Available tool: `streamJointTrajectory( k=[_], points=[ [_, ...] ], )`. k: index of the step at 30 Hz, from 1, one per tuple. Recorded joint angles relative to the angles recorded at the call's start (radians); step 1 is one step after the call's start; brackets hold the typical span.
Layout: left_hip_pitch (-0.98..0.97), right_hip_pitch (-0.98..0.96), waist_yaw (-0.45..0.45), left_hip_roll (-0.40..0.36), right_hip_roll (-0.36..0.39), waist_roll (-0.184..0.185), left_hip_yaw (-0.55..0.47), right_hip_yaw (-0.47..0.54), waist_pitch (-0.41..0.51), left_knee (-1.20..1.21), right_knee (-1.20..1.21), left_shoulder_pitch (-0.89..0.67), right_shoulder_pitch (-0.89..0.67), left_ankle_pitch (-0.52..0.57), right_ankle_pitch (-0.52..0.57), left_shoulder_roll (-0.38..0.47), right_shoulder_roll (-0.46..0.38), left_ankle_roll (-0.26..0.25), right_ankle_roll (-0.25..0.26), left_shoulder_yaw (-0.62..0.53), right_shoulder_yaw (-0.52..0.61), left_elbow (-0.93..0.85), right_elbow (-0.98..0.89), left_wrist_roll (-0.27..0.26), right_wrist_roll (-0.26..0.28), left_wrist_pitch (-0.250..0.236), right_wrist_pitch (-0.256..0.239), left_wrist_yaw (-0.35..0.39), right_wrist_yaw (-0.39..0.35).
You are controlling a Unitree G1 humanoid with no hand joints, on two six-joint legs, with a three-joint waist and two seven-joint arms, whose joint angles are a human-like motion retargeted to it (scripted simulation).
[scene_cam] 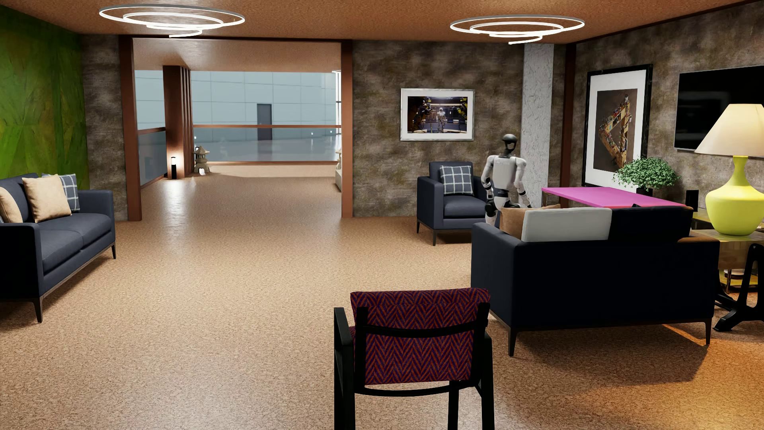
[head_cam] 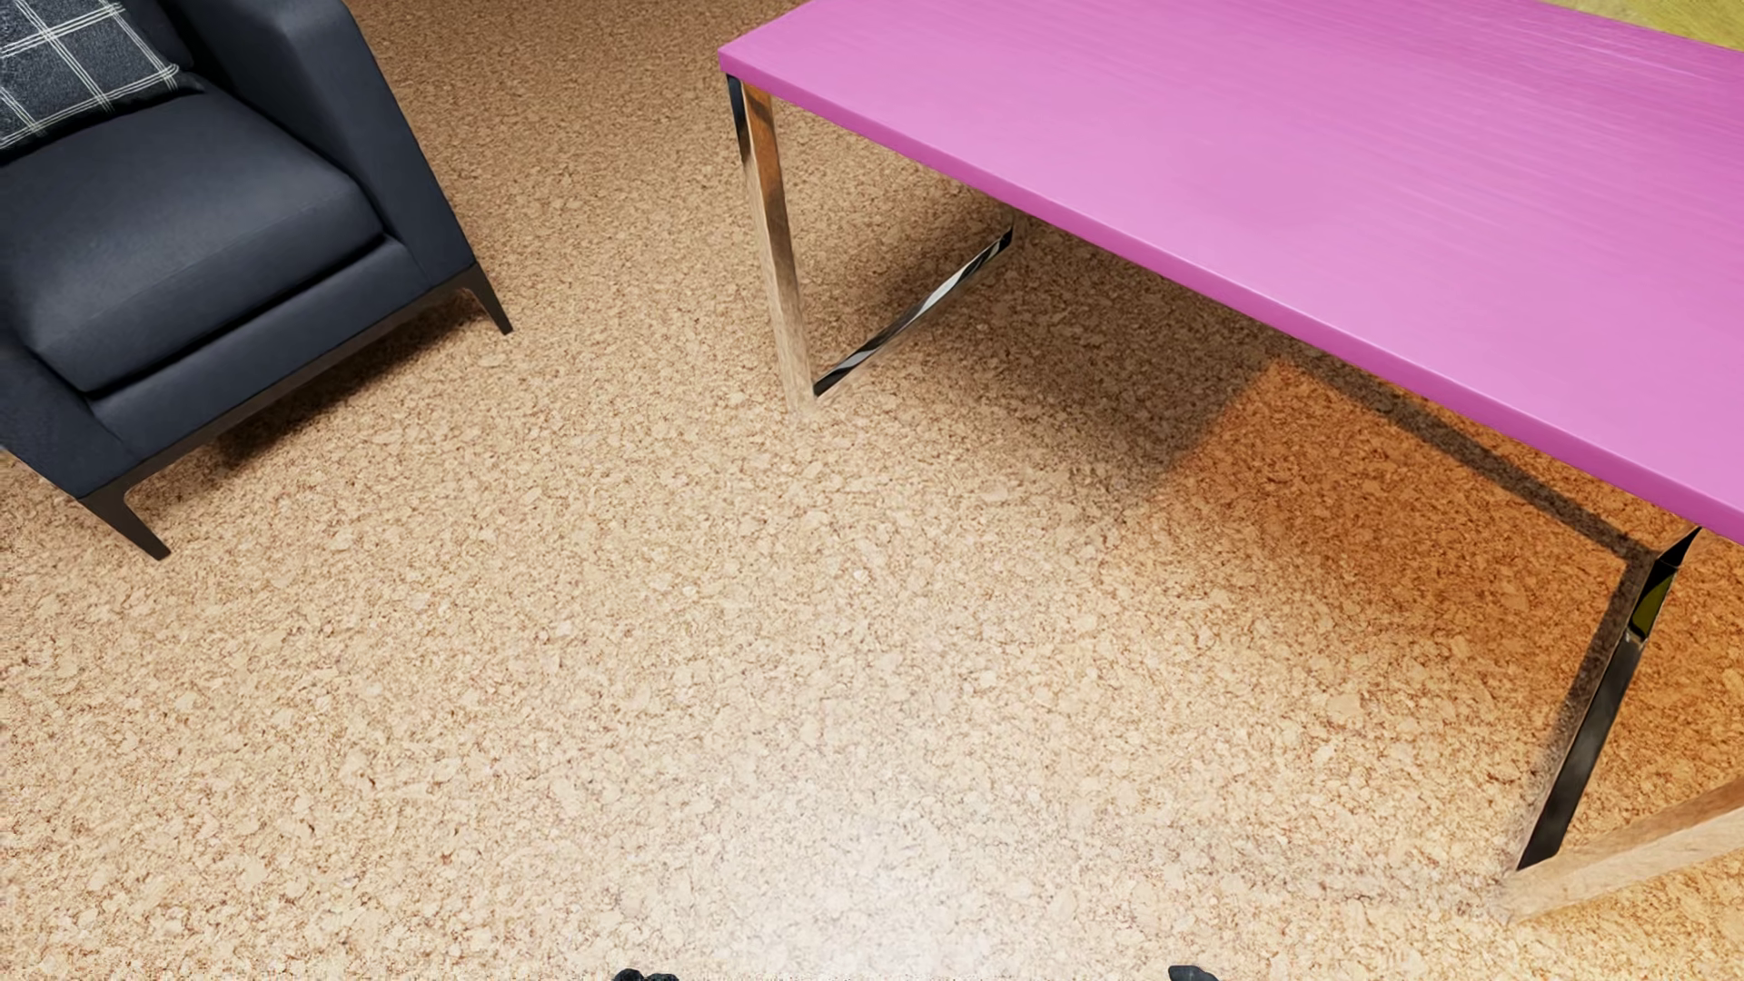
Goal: Head to the dark pink desk
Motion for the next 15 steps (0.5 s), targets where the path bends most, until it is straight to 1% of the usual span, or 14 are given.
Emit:
streamJointTrajectory(
  k=[1,4,5,6,7,8,9,10,11,13,15],
  points=[
    [0.000,0.004,0.000,-0.003,-0.002,-0.001,-0.004,-0.005,-0.001,-0.001,-0.004,-0.009,0.010,0.003,0.001,0.000,-0.001,0.000,-0.001,-0.002,-0.004,0.011,0.008,-0.005,0.001,0.001,-0.007,-0.002,-0.001],
    [-0.027,0.010,0.000,-0.002,-0.006,-0.006,-0.020,-0.025,-0.001,0.042,-0.007,-0.018,0.010,0.004,-0.002,0.006,-0.001,0.015,-0.007,0.000,-0.013,0.021,0.037,-0.015,0.000,-0.001,-0.001,0.004,0.001],
    [-0.047,0.012,-0.003,0.008,-0.009,-0.009,0.002,-0.037,0.000,0.076,-0.009,-0.023,0.010,0.008,-0.003,0.009,-0.001,0.027,-0.008,0.001,-0.016,0.022,0.046,-0.016,0.000,-0.002,0.002,0.005,-0.001],
    [-0.062,0.016,-0.006,0.032,-0.011,-0.010,0.069,-0.053,0.000,0.113,-0.012,-0.028,0.011,0.009,-0.003,0.014,0.000,0.048,-0.009,0.000,-0.016,0.024,0.053,-0.016,-0.002,-0.002,0.003,0.002,-0.002],
    [-0.067,0.022,-0.010,0.068,-0.012,-0.009,0.169,-0.070,0.000,0.144,-0.014,-0.033,0.013,0.003,-0.002,0.020,0.000,0.074,-0.008,-0.001,-0.014,0.024,0.060,-0.016,-0.004,-0.003,0.004,0.000,-0.002],
    [-0.070,0.028,-0.009,0.086,-0.012,-0.008,0.236,-0.084,0.000,0.163,-0.018,-0.037,0.015,-0.006,-0.002,0.024,-0.003,0.095,-0.007,0.002,-0.010,0.022,0.066,-0.017,-0.007,-0.004,0.004,0.000,0.001],
    [-0.066,0.036,-0.008,0.092,-0.013,-0.007,0.289,-0.096,-0.001,0.164,-0.023,-0.038,0.017,-0.017,-0.002,0.025,-0.007,0.122,-0.004,0.007,-0.007,0.019,0.070,-0.019,-0.010,-0.005,0.004,0.004,0.003],
    [-0.049,0.044,-0.007,0.097,-0.015,-0.004,0.356,-0.107,-0.003,0.144,-0.028,-0.036,0.018,-0.022,-0.001,0.023,-0.012,0.161,0.000,0.012,-0.006,0.016,0.072,-0.020,-0.011,-0.004,0.005,0.011,0.004],
    [-0.032,0.050,-0.002,0.088,-0.019,-0.003,0.377,-0.114,-0.004,0.119,-0.032,-0.032,0.018,-0.024,-0.004,0.018,-0.018,0.169,0.005,0.016,-0.009,0.014,0.073,-0.020,-0.012,-0.004,0.006,0.017,0.003],
    [0.001,0.068,0.008,0.061,-0.029,-0.004,0.360,-0.122,-0.007,0.069,-0.030,-0.021,0.018,-0.025,-0.010,0.011,-0.024,0.124,0.017,0.011,-0.019,0.020,0.077,-0.017,-0.008,-0.006,0.010,0.020,-0.005],
    [0.026,0.089,0.014,0.035,-0.046,-0.010,0.351,-0.135,-0.011,0.036,-0.036,-0.012,0.016,-0.027,-0.011,0.009,-0.022,0.112,0.032,-0.008,-0.026,0.033,0.085,-0.012,-0.003,-0.010,0.014,0.011,-0.009]
  ],
)
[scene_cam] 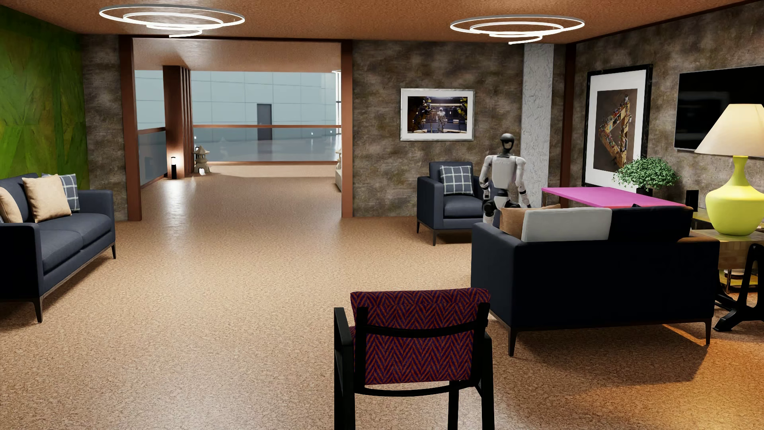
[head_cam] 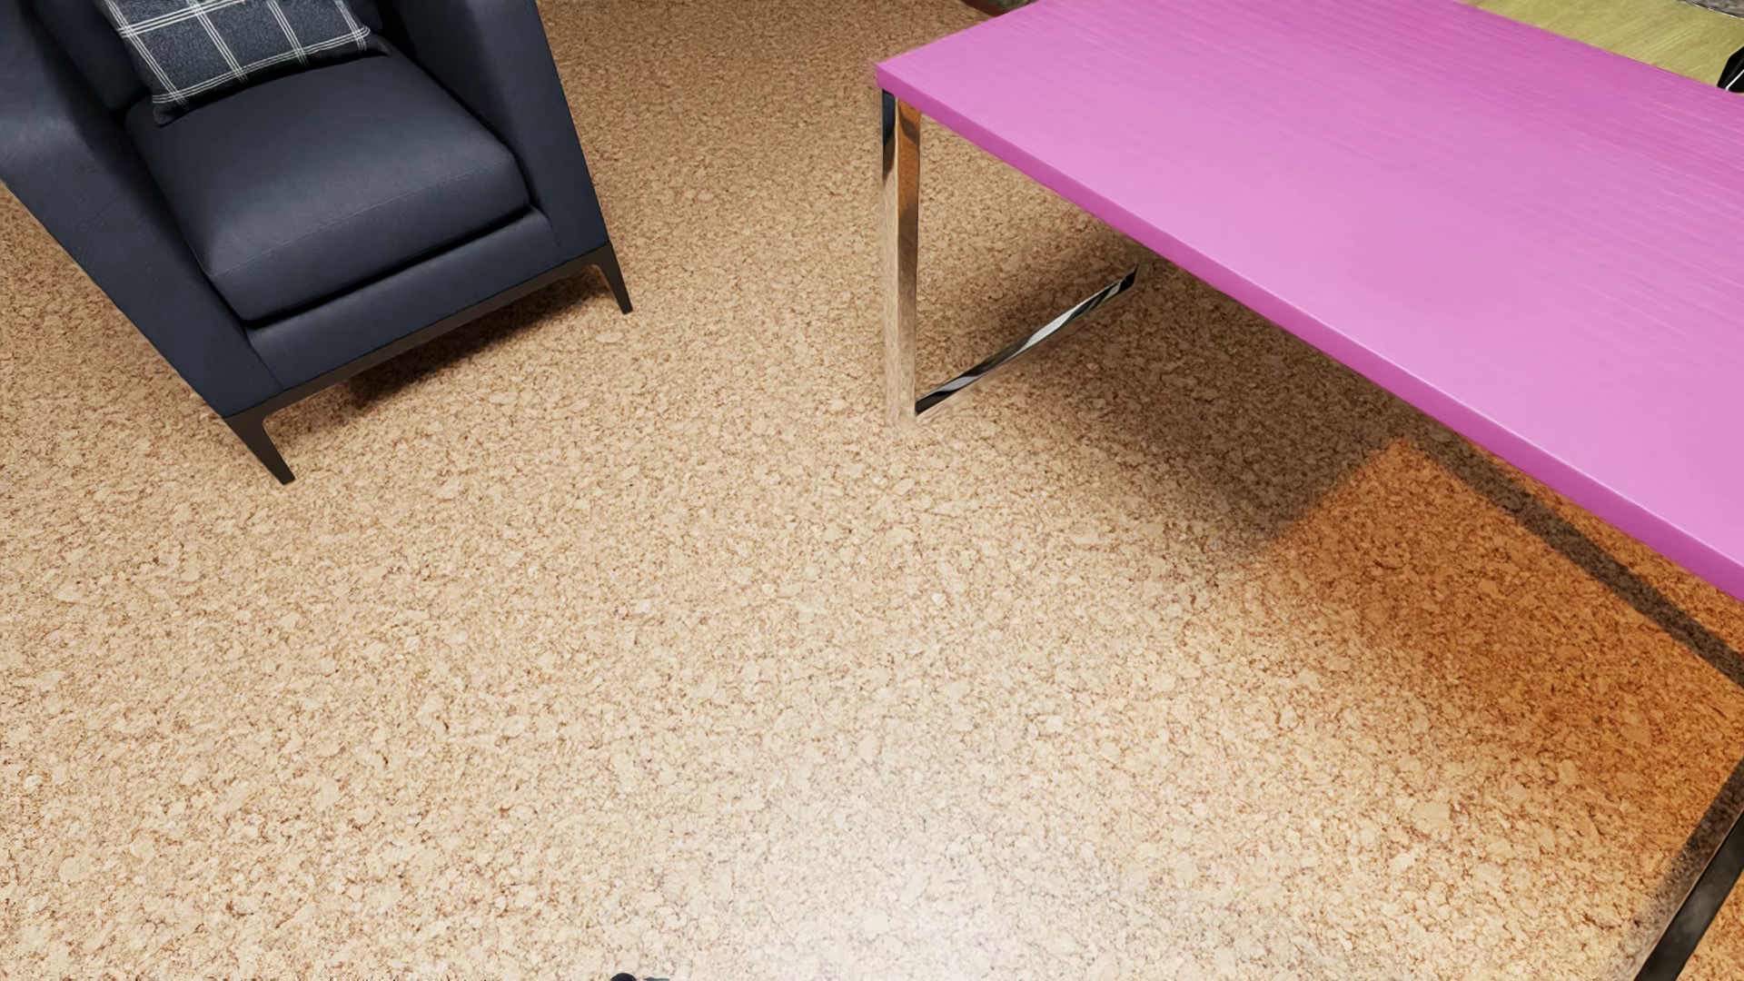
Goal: Head to the dark pink desk
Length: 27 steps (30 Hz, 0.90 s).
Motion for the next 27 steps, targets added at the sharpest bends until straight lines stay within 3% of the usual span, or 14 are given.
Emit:
streamJointTrajectory(
  k=[5,9,12,16,18,19,22,24,27],
  points=[
    [0.018,0.012,0.010,-0.082,-0.081,-0.018,-0.053,-0.054,-0.004,-0.040,0.064,0.009,0.004,-0.009,-0.020,-0.033,0.005,0.006,0.042,-0.007,-0.001,0.048,-0.016,-0.026,0.003,0.010,-0.014,-0.005,0.003],
    [0.012,-0.108,0.001,-0.140,-0.208,-0.035,-0.125,-0.015,0.010,-0.019,0.395,0.014,0.004,-0.038,0.034,-0.043,0.004,0.018,0.057,-0.034,-0.012,0.066,-0.042,-0.018,0.001,0.009,-0.014,-0.012,-0.006],
    [0.015,-0.234,-0.018,-0.174,-0.230,-0.046,-0.197,0.141,0.018,-0.016,0.589,0.005,0.018,-0.043,0.037,-0.032,0.004,0.013,0.034,-0.057,-0.019,0.073,-0.047,-0.014,0.002,0.008,-0.011,-0.015,-0.005],
    [0.012,-0.276,-0.027,-0.182,-0.132,-0.047,-0.312,0.423,0.014,-0.023,0.418,-0.023,0.047,-0.037,-0.016,-0.021,-0.003,-0.020,0.124,-0.058,-0.027,0.081,-0.026,-0.036,-0.006,0.008,-0.007,0.000,0.019],
    [0.010,-0.230,-0.027,-0.172,-0.051,-0.042,-0.381,0.596,0.010,-0.028,0.240,-0.033,0.061,-0.030,0.025,-0.013,0.006,-0.040,0.170,-0.056,-0.037,0.076,-0.015,-0.051,-0.007,0.006,-0.003,0.007,0.019],
    [0.009,-0.204,-0.022,-0.164,-0.042,-0.041,-0.411,0.592,0.010,-0.029,0.200,-0.037,0.067,-0.026,0.047,-0.008,0.011,-0.051,0.184,-0.056,-0.037,0.075,-0.009,-0.057,-0.011,0.006,-0.003,0.010,0.019],
    [-0.011,-0.128,-0.006,-0.135,-0.034,-0.043,-0.498,0.454,0.006,-0.014,0.120,-0.045,0.078,-0.014,0.005,0.000,0.017,-0.086,0.115,-0.041,-0.009,0.079,0.006,-0.080,-0.035,0.015,-0.008,0.032,0.025],
    [-0.013,-0.087,0.001,-0.109,-0.007,-0.038,-0.545,0.399,0.003,-0.031,0.066,-0.034,0.070,0.007,0.010,-0.001,0.006,-0.109,0.097,-0.028,0.023,0.086,0.021,-0.098,-0.064,0.017,-0.010,0.046,0.034],
    [-0.031,-0.062,0.007,-0.071,0.035,-0.027,-0.607,0.339,0.003,-0.029,0.041,-0.008,0.051,0.030,0.003,-0.003,-0.016,-0.136,0.071,-0.034,0.026,0.107,0.008,-0.115,-0.055,0.014,-0.020,0.040,0.031]
  ],
)
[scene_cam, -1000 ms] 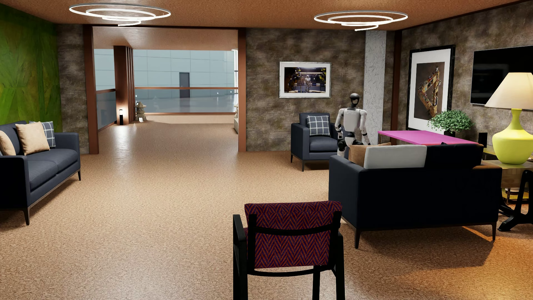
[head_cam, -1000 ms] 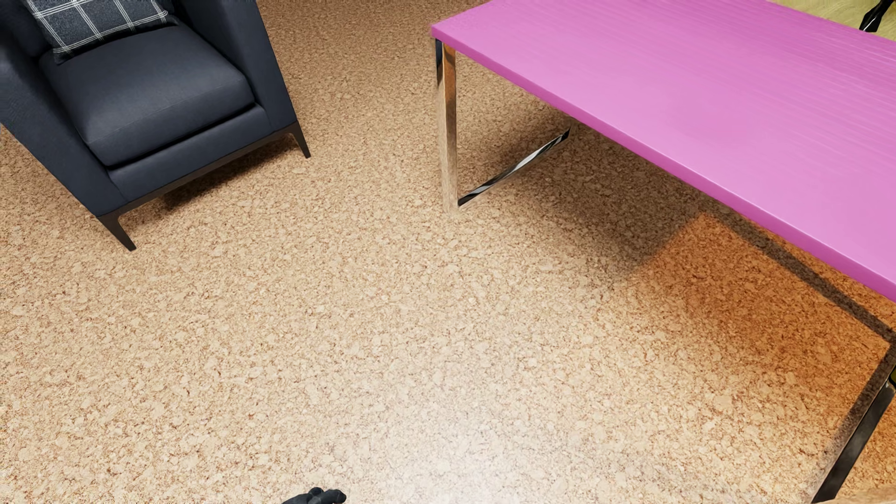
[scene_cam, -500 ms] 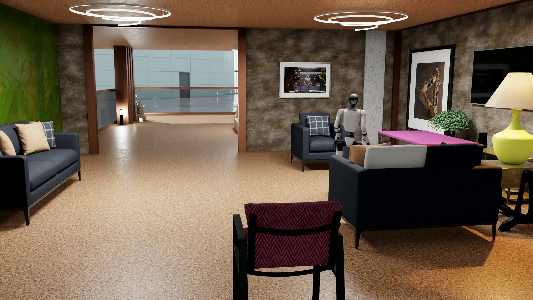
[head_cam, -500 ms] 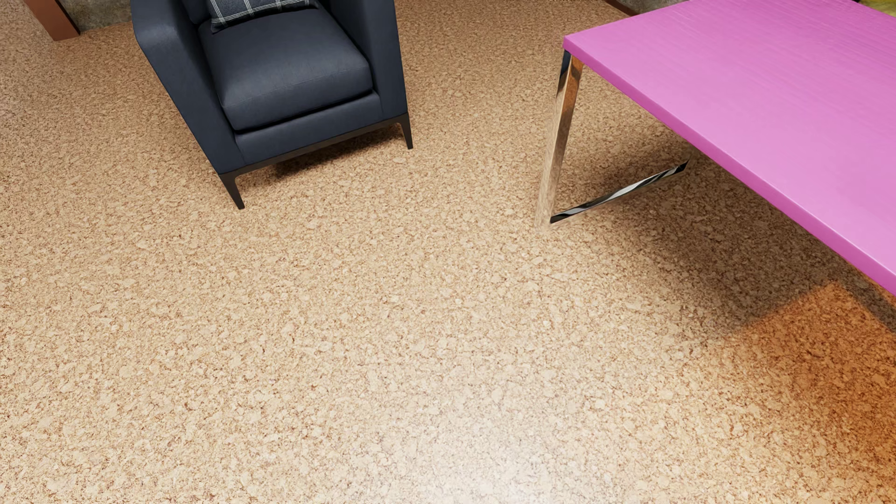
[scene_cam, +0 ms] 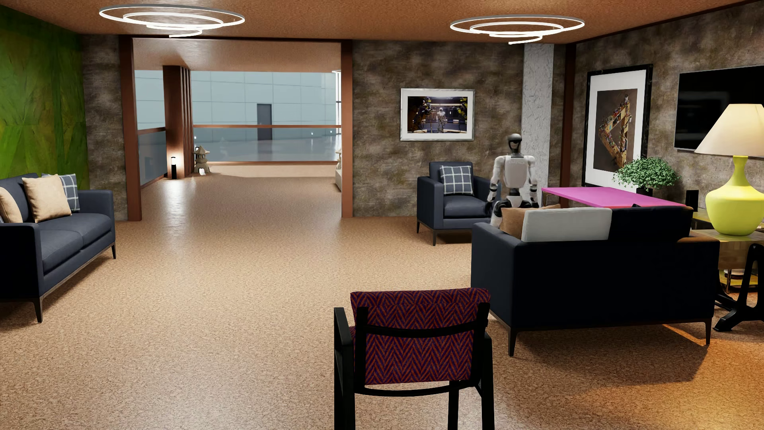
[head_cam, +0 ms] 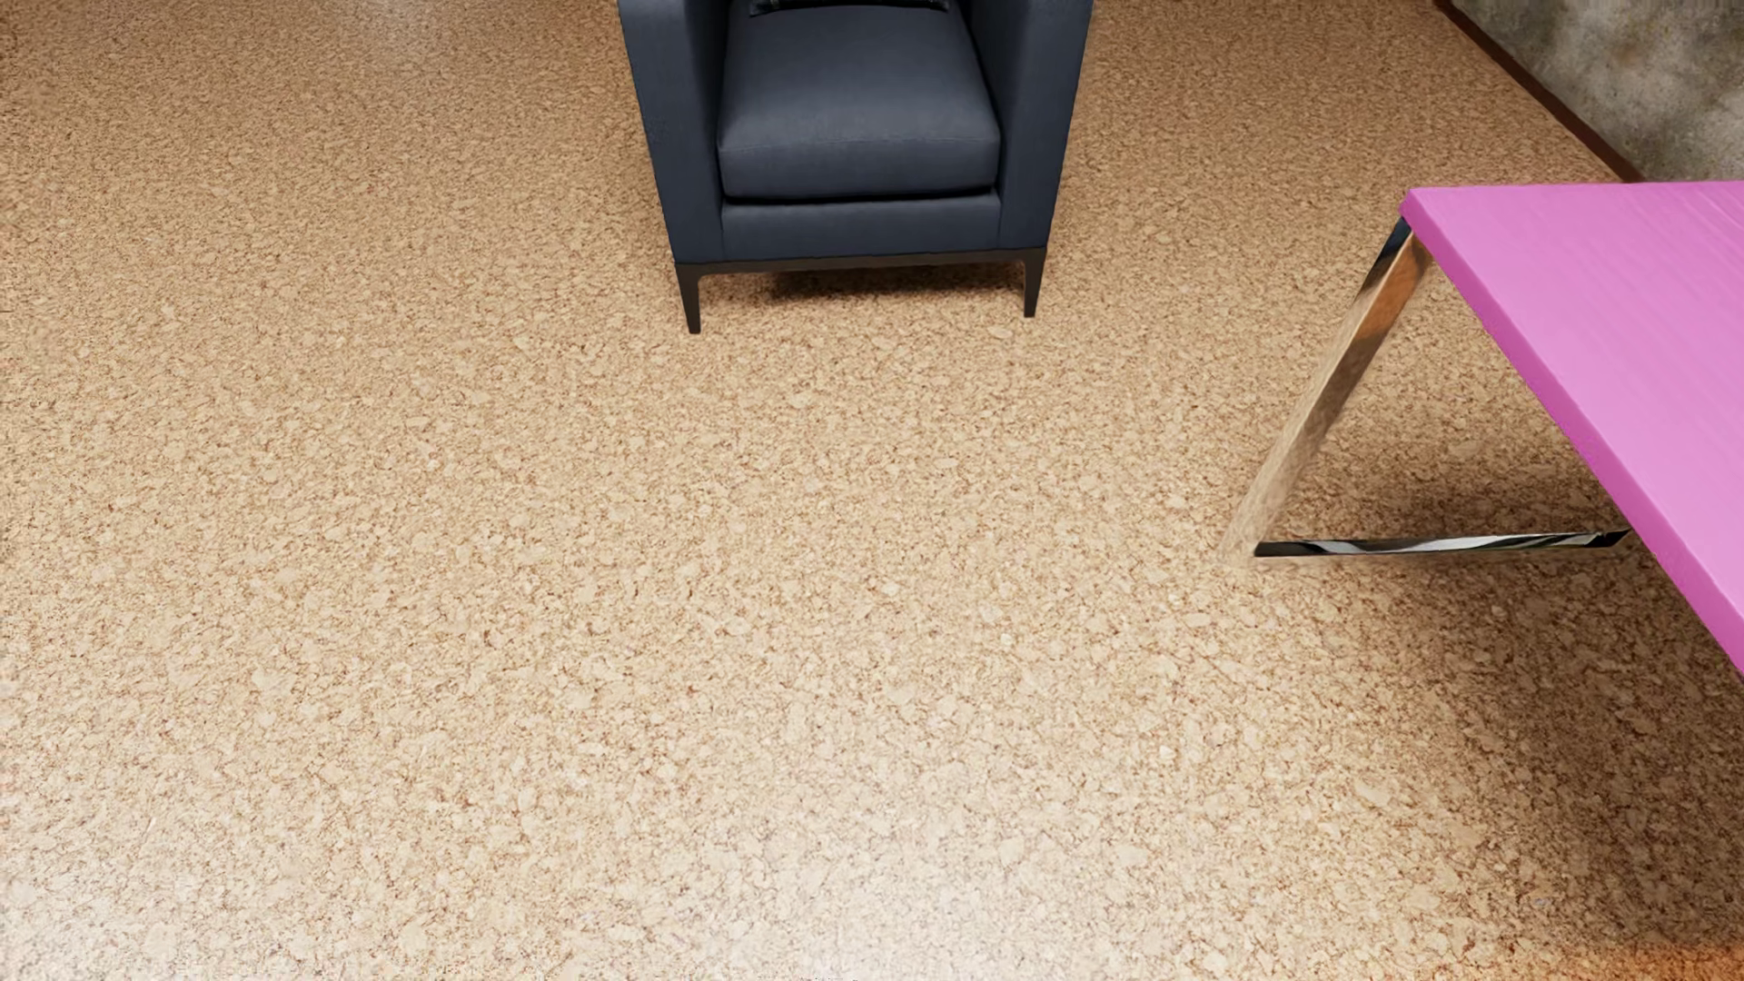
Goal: Head to the dark pink desk
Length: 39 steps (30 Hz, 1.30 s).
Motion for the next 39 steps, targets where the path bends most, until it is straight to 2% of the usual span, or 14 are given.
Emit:
streamJointTrajectory(
  k=[5,9,11,13,14,15,23,27,29,32,33,35,37,39],
  points=[
    [-0.119,0.002,0.000,0.067,0.043,0.011,0.014,-0.082,0.009,0.161,0.011,0.037,-0.029,0.073,-0.025,-0.003,-0.012,-0.002,-0.039,-0.001,-0.029,0.034,-0.057,-0.019,0.058,0.021,-0.011,-0.030,-0.052],
    [-0.228,0.007,0.009,0.171,0.061,0.024,0.212,-0.137,0.014,0.323,0.011,0.069,-0.044,0.103,-0.039,-0.013,-0.021,0.042,-0.052,0.071,-0.007,-0.003,-0.079,-0.089,0.057,0.016,-0.033,-0.002,-0.048],
    [-0.248,0.016,0.020,0.144,0.066,0.027,0.227,-0.146,0.013,0.325,0.007,0.081,-0.052,0.047,-0.043,-0.009,-0.011,0.065,-0.054,0.079,0.002,-0.021,-0.086,-0.083,0.059,0.013,-0.038,0.006,-0.050],
    [-0.248,0.032,0.026,0.066,0.067,0.027,0.157,-0.147,0.009,0.254,-0.004,0.081,-0.055,0.013,-0.043,-0.005,-0.005,0.032,-0.054,0.074,0.023,-0.018,-0.086,-0.056,0.055,0.015,-0.047,0.010,-0.043],
    [-0.236,0.042,0.027,0.017,0.066,0.026,0.102,-0.145,0.006,0.199,-0.014,0.083,-0.060,0.044,-0.040,-0.004,-0.002,0.031,-0.054,0.071,0.037,-0.017,-0.082,-0.042,0.049,0.015,-0.048,0.008,-0.036],
    [-0.205,0.053,0.026,-0.011,0.062,0.025,0.090,-0.141,0.003,0.142,-0.027,0.086,-0.065,0.084,-0.036,-0.008,-0.002,0.084,-0.053,0.073,0.050,-0.016,-0.077,-0.035,0.044,0.015,-0.049,0.006,-0.028],
    [-0.047,0.044,0.013,-0.049,-0.004,0.008,0.226,-0.043,-0.004,-0.009,0.066,0.061,-0.061,0.049,-0.031,-0.047,0.026,0.102,-0.013,0.046,0.043,-0.020,-0.037,0.013,0.041,0.020,-0.028,-0.013,-0.058],
    [0.006,0.027,0.007,-0.041,-0.007,0.010,0.309,0.021,-0.006,-0.045,0.090,0.039,-0.055,0.025,-0.022,-0.060,0.034,0.109,-0.002,0.037,0.021,-0.050,-0.027,0.031,0.051,0.012,0.010,-0.005,-0.089],
    [0.016,-0.018,0.007,-0.026,-0.028,0.012,0.359,-0.033,-0.005,-0.049,0.153,0.018,-0.041,0.013,-0.016,-0.059,0.029,0.112,-0.010,0.019,-0.004,-0.058,-0.030,0.036,0.062,0.001,0.005,-0.006,-0.097],
    [0.019,-0.046,0.007,-0.011,-0.138,-0.001,0.445,-0.358,-0.007,-0.035,0.211,0.002,-0.028,-0.007,-0.038,-0.037,0.017,0.113,-0.079,0.001,-0.017,-0.077,-0.030,0.038,0.063,-0.018,-0.015,-0.005,-0.091],
    [0.025,-0.034,0.002,-0.005,-0.140,-0.009,0.474,-0.394,-0.007,-0.029,0.181,0.007,-0.026,-0.013,-0.049,-0.030,0.014,0.111,-0.096,0.016,-0.011,-0.082,-0.021,0.027,0.058,-0.015,-0.022,0.002,-0.084],
    [0.025,-0.007,-0.010,0.032,-0.090,-0.018,0.517,-0.332,-0.003,0.023,0.097,0.022,-0.026,-0.034,-0.055,-0.012,0.009,0.106,-0.091,0.060,0.021,-0.082,0.005,0.007,0.031,0.002,-0.029,0.014,-0.060],
    [-0.028,0.012,-0.012,0.111,-0.039,-0.016,0.524,-0.294,0.005,0.171,0.039,0.022,-0.021,-0.022,-0.037,0.007,0.007,0.095,-0.092,0.087,0.048,-0.060,0.016,0.002,0.011,0.010,-0.031,0.037,-0.032],
    [-0.117,0.001,-0.007,0.205,0.001,-0.006,0.490,-0.249,0.016,0.364,0.036,0.021,-0.019,0.058,-0.033,0.017,0.000,0.049,-0.098,0.097,0.057,-0.023,0.014,-0.009,0.008,0.006,-0.024,0.053,-0.023]
  ],
)
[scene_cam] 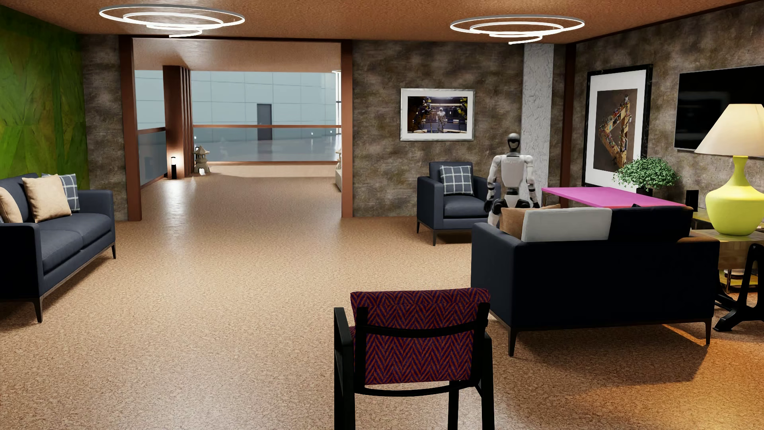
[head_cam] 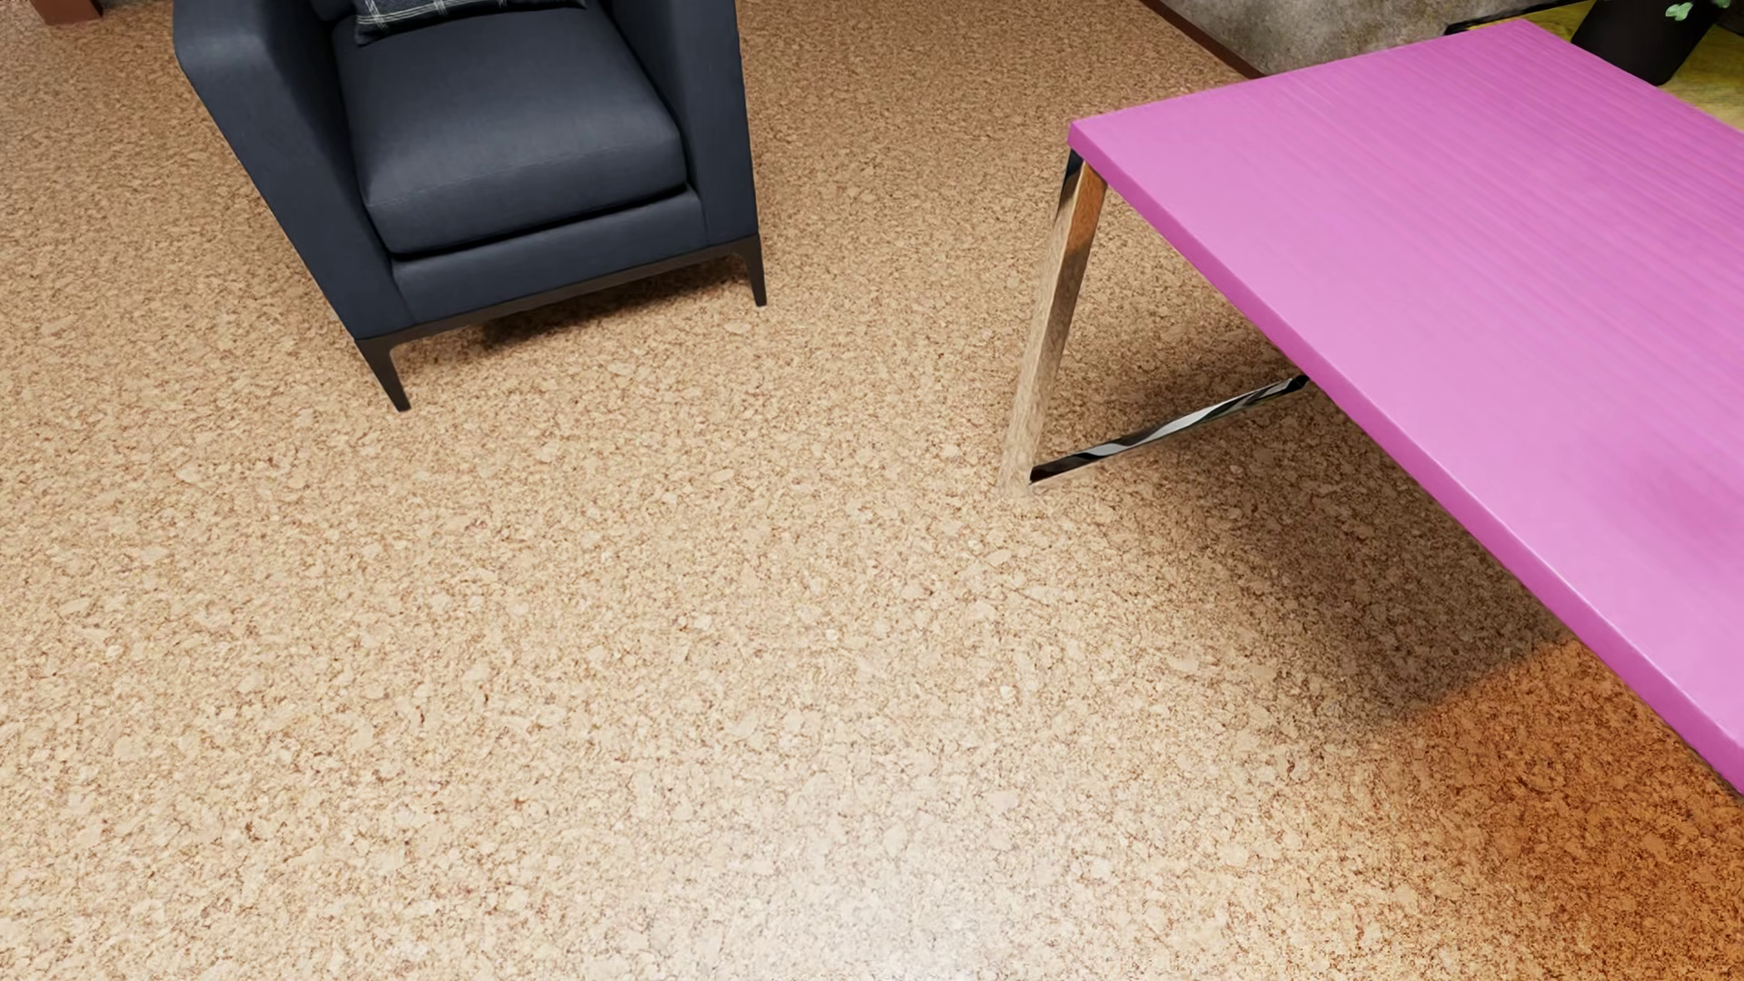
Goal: Head to the dark pink desk
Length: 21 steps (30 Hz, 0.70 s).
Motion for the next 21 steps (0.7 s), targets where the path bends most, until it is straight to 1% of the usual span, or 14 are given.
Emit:
streamJointTrajectory(
  k=[2,3,5,8,9,11,13,14,15,16,17,18,20,21],
  points=[
    [-0.091,-0.009,0.010,0.034,0.028,0.008,-0.122,0.055,0.009,0.143,0.000,0.012,-0.010,0.049,0.007,0.010,-0.005,-0.008,-0.001,-0.022,-0.002,0.020,-0.001,0.015,0.005,-0.012,0.019,0.004,-0.024],
    [-0.117,-0.015,0.013,0.019,0.038,0.012,-0.200,0.082,0.011,0.167,0.007,0.020,-0.013,0.016,0.008,0.015,-0.007,-0.024,0.002,-0.036,-0.008,0.024,-0.002,0.031,0.014,-0.017,0.024,0.009,-0.039],
    [-0.118,-0.028,0.015,-0.037,0.050,0.019,-0.347,0.142,0.010,0.095,0.019,0.039,-0.014,-0.043,0.017,0.007,-0.015,-0.049,0.016,-0.037,-0.017,0.027,-0.009,0.039,0.031,-0.021,0.015,0.031,-0.064],
    [-0.012,-0.043,0.016,-0.169,0.059,0.025,-0.596,0.251,0.004,-0.178,0.002,0.059,-0.011,-0.051,0.034,-0.019,-0.029,-0.076,0.049,-0.034,-0.010,0.027,-0.034,0.031,0.031,-0.038,-0.020,0.059,-0.108],
    [0.027,-0.053,0.012,-0.167,0.063,0.029,-0.585,0.289,0.004,-0.223,0.006,0.060,-0.012,-0.080,0.037,-0.026,-0.027,-0.078,0.063,-0.038,-0.015,0.029,-0.043,0.029,0.035,-0.041,-0.029,0.060,-0.133],
    [0.082,-0.084,0.003,-0.150,0.066,0.037,-0.476,0.363,0.007,-0.293,0.020,0.041,-0.015,-0.134,0.046,-0.044,-0.011,-0.056,0.090,-0.052,-0.047,0.032,-0.075,0.026,0.061,-0.041,-0.051,0.045,-0.197],
    [0.087,-0.125,-0.010,-0.161,0.054,0.040,-0.408,0.418,0.013,-0.321,0.025,0.008,0.003,-0.151,0.058,-0.054,0.005,-0.042,0.107,-0.080,-0.094,0.025,-0.131,0.025,0.095,-0.047,-0.116,0.039,-0.234],
    [0.075,-0.154,-0.019,-0.168,0.045,0.040,-0.382,0.439,0.017,-0.318,0.036,-0.017,0.006,-0.161,0.057,-0.057,0.022,-0.045,0.110,-0.092,-0.100,0.025,-0.176,0.019,0.103,-0.045,-0.131,0.024,-0.232],
    [0.063,-0.187,-0.023,-0.173,0.013,0.037,-0.352,0.382,0.020,-0.310,0.061,-0.043,0.027,-0.174,0.055,-0.053,0.029,-0.049,0.097,-0.101,-0.103,0.025,-0.225,0.005,0.106,-0.044,-0.159,0.003,-0.215],
    [0.056,-0.215,-0.025,-0.177,-0.042,0.033,-0.323,0.264,0.023,-0.302,0.132,-0.059,0.046,-0.191,0.029,-0.043,0.036,-0.055,0.076,-0.108,-0.097,0.015,-0.270,-0.004,0.100,-0.045,-0.183,-0.014,-0.190],
    [0.050,-0.239,-0.030,-0.186,-0.076,0.029,-0.301,0.202,0.025,-0.294,0.266,-0.069,0.066,-0.207,-0.015,-0.029,0.042,-0.058,0.057,-0.113,-0.085,-0.002,-0.311,-0.006,0.089,-0.047,-0.203,-0.020,-0.160],
    [0.045,-0.257,-0.036,-0.199,-0.084,0.025,-0.288,0.192,0.026,-0.289,0.420,-0.074,0.085,-0.217,-0.036,-0.013,0.046,-0.055,0.087,-0.113,-0.072,-0.022,-0.349,-0.001,0.073,-0.050,-0.218,-0.018,-0.125],
    [0.034,-0.235,-0.041,-0.232,-0.046,0.016,-0.281,0.215,0.018,-0.297,0.610,-0.063,0.131,-0.227,0.007,0.016,0.052,-0.039,0.262,-0.097,-0.050,-0.075,-0.413,0.012,0.037,-0.064,-0.258,-0.007,-0.063],
    [0.032,-0.186,-0.038,-0.248,-0.017,0.013,-0.284,0.219,0.009,-0.310,0.593,-0.046,0.148,-0.226,0.101,0.028,0.058,-0.028,0.274,-0.083,-0.040,-0.112,-0.438,0.019,0.031,-0.073,-0.277,-0.002,-0.034]
  ],
)
